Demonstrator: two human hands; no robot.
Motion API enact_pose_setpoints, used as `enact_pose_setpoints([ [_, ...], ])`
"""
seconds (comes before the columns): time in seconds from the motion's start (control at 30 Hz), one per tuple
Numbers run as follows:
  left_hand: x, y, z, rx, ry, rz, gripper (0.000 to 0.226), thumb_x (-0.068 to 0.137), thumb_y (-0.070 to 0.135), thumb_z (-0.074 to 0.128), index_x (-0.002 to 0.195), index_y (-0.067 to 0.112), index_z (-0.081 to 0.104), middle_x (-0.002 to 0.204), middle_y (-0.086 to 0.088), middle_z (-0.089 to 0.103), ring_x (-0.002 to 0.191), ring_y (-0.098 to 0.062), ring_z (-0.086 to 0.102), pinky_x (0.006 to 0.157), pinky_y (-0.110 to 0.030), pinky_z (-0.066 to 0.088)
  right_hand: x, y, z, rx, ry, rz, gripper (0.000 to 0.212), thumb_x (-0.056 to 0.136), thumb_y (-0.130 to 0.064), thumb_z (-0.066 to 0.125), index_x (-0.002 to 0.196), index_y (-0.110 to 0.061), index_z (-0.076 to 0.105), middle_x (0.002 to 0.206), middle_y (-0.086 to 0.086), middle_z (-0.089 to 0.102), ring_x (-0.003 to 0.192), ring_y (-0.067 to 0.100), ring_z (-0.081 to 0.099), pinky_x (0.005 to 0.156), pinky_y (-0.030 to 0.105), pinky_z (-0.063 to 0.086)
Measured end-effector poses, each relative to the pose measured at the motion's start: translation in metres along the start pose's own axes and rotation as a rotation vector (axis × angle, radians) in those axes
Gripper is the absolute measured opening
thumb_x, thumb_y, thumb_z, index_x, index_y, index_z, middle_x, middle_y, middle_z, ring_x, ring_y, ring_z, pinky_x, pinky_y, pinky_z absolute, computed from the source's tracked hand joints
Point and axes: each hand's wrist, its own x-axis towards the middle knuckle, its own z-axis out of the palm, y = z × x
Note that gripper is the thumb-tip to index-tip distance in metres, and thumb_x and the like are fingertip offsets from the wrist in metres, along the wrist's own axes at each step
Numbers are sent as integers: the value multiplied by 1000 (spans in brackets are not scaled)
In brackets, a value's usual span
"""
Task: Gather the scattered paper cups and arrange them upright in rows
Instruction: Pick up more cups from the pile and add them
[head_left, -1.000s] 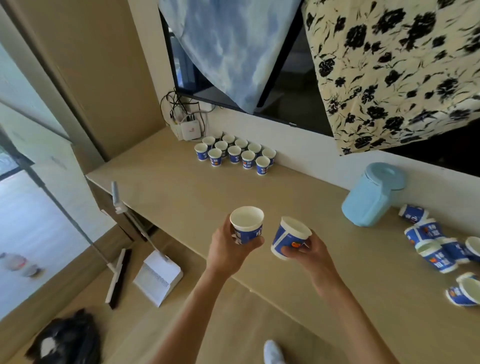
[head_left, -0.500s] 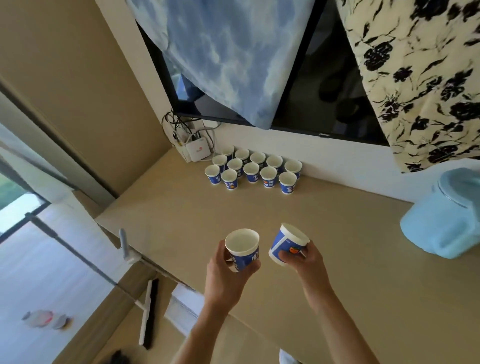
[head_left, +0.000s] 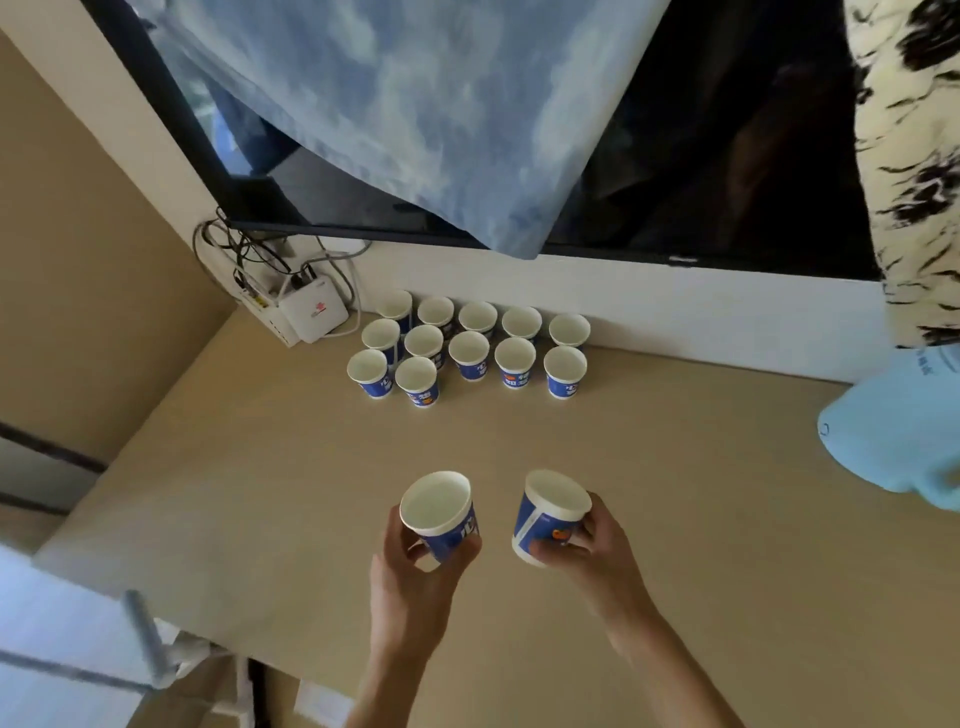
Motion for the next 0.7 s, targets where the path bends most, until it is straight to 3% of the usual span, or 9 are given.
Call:
enact_pose_setpoints([
  [0.07,22,-12,-9,3,-38,10,54,61,40,86,108,46,62,101,15,75,92,-5,71,79,-27,54,19,4,19,-15,32,-13,66,54,-31,83,117,-29,64,108,-7,75,102,12,70,86,28,57],
  [0.2,63,-36,-19,5,-116,30,58,63,33,89,113,44,61,105,16,74,96,-6,71,83,-34,57,63,15,56,-32,108,-44,68,56,-18,84,118,-31,61,107,-10,74,97,8,69,76,20,56],
  [0.3,93,-54,-21,7,-164,77,59,65,28,91,115,41,62,106,15,74,96,-7,71,81,-31,56,101,23,78,-59,148,-105,73,52,-25,85,120,-33,58,109,-12,71,99,8,68,78,21,56],
  [0.47,132,-85,-25,-20,-182,142,60,60,43,83,116,41,62,107,13,73,99,-11,71,83,-30,54,169,44,101,-157,187,-256,65,60,-28,82,119,-34,56,112,-11,70,101,14,68,88,38,59],
  [0.57,148,-101,-27,-6,-184,188,59,60,45,82,115,42,62,105,14,73,98,-11,71,81,-30,55,202,58,109,-219,197,-315,61,62,-27,80,117,-34,55,111,-14,70,102,12,68,92,41,58],
  [0.7,165,-117,-21,-26,-193,222,59,58,46,82,113,45,62,108,16,73,100,-7,71,80,-30,54,235,67,114,-267,216,-359,63,59,-27,80,114,-40,54,108,-22,69,99,2,69,82,26,58],
])
